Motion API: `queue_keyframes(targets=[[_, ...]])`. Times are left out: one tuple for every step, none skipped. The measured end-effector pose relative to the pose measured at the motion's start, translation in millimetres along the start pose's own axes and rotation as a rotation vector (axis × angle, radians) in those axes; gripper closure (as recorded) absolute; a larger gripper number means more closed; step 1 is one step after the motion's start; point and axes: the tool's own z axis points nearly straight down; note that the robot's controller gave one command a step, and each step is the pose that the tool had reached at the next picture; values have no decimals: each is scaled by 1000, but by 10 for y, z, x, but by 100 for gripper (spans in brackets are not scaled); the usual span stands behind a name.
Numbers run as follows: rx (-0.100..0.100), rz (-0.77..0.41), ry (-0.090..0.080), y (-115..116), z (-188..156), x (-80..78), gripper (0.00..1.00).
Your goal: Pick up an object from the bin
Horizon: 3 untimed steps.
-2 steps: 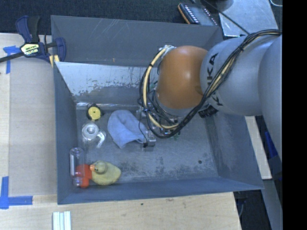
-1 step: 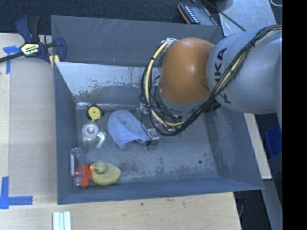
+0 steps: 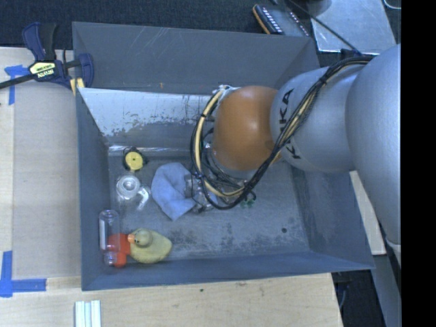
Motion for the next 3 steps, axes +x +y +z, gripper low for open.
queue_keyframes(targets=[[0,0,0,-1,0,0,100],[1,-23,-8,-132,-814,-99,100],[-1,33,-2,-152,-1142,9,100]])
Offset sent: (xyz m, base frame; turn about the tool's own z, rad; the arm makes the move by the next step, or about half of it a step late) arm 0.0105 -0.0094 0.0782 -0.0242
